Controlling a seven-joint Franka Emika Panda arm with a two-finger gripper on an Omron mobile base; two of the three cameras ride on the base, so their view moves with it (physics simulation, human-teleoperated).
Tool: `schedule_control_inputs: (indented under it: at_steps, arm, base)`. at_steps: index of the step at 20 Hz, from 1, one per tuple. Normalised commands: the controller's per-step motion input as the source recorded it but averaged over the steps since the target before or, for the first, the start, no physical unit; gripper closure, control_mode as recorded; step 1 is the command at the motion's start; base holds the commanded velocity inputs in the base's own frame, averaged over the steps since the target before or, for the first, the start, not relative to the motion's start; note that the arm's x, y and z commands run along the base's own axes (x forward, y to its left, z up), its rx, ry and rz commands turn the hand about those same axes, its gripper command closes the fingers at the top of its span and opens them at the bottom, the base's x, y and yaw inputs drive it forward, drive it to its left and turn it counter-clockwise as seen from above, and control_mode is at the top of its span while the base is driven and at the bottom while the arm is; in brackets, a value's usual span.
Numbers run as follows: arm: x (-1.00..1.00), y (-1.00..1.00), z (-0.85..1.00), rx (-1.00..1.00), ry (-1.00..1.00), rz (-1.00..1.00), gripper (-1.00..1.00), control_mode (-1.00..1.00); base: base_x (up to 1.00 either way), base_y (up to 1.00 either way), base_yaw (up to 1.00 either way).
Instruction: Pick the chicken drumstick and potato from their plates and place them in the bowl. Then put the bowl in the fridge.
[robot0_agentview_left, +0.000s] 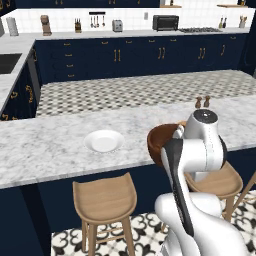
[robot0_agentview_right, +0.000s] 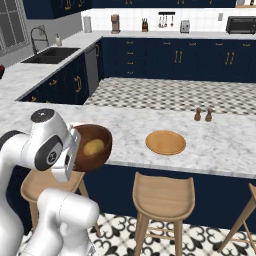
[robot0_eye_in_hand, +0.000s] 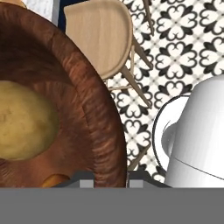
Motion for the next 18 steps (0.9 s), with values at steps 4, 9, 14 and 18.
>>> schedule_control_inputs:
  at_steps: [4,9,14,18]
  arm:
    - [0.00,0.00,0.00,0.00,0.00,0.00,1.00,-1.00]
    - [0.00,0.00,0.00,0.00,0.00,0.00,1.00,-1.00]
    - [-0.06,0.00,0.00,0.00,0.00,0.00,1.00,1.00]
    - [0.00,0.00,0.00,0.00,0.00,0.00,1.00,1.00]
  base:
    - [0.00,0.00,0.00]
    - [0.00,0.00,0.00]
    - [-0.80,-0.04,0.00]
    - [-1.00,-0.15,0.00]
